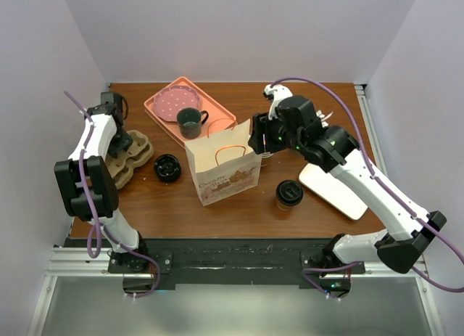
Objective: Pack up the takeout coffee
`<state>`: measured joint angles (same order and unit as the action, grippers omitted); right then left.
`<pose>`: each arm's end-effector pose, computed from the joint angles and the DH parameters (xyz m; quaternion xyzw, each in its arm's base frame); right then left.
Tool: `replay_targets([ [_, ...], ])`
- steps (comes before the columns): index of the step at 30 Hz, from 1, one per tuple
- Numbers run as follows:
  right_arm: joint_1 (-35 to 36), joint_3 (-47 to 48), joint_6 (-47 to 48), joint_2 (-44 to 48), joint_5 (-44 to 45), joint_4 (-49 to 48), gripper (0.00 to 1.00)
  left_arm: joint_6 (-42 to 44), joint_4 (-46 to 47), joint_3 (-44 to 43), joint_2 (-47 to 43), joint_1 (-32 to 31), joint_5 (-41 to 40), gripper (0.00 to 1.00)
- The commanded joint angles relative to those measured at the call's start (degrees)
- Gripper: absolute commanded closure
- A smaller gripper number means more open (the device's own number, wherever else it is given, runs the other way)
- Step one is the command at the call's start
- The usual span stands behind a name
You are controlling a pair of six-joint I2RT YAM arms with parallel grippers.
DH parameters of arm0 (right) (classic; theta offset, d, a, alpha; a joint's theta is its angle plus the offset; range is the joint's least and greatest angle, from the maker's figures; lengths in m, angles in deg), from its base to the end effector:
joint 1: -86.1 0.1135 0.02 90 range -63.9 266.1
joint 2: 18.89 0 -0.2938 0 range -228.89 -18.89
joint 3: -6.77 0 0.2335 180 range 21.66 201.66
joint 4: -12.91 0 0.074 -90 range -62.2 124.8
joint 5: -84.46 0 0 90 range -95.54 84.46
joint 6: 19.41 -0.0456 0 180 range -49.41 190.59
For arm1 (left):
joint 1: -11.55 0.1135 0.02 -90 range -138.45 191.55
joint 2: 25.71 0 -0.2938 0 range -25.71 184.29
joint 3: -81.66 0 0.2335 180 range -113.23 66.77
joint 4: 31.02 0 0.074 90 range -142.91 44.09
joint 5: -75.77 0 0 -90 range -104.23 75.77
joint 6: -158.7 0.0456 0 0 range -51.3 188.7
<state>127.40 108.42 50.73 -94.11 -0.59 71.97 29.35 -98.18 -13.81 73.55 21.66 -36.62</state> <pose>0.1940 0.1652 0.4371 -0.1427 0.8650 0.2113 0.4321 0.3299 0.0765 0.2782 -0.4339 0.8653 0.1443 0.2054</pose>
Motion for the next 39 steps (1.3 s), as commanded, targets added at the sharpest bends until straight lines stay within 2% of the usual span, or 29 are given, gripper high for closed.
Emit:
replay_targets([
  [1, 0.1, 0.6, 0.6, 1.7, 0.1, -1.0, 0.41, 1.3, -1.9, -3.0, -3.3, 0.2, -2.0, 0.54],
  [10, 0.1, 3.9, -0.8, 1.5, -0.6, 1.5, 0.42, 4.1, -3.1, -6.2, -10.2, 0.2, -1.8, 0.6],
  [15, 0.0, 3.6, -2.1, 3.1, 5.1, 2.8, 0.41, 6.0, -4.0, -6.4, -15.3, -0.3, 4.2, 0.6],
  [18, -0.2, 3.6, -0.5, 3.4, 5.6, 2.4, 0.41, 6.1, -5.1, -7.6, -18.4, -2.4, 9.5, 0.63],
  [22, -1.0, 7.8, 3.6, 0.2, 5.7, 4.8, 0.41, 4.8, -9.7, -13.2, -20.9, -6.9, 14.7, 0.65],
  [24, -2.4, 9.1, 4.4, -1.5, 4.5, 5.1, 0.41, 4.7, -10.8, -17.7, -21.1, -9.0, 20.5, 0.65],
  [30, -3.5, 9.2, 5.7, -3.1, 0.4, 3.8, 0.42, -1.3, -13.9, -27.3, -22.1, -11.3, 37.1, 0.67],
  [34, -3.5, 8.3, 5.2, -3.2, -0.5, 2.6, 0.42, -10.9, -7.7, -25.6, -26.7, -11.7, 47.2, 0.67],
  [39, -3.5, 5.4, 3.5, -2.9, -2.2, -0.2, 0.43, -20.6, -1.6, -24.0, -30.9, -11.8, 53.6, 0.67],
])
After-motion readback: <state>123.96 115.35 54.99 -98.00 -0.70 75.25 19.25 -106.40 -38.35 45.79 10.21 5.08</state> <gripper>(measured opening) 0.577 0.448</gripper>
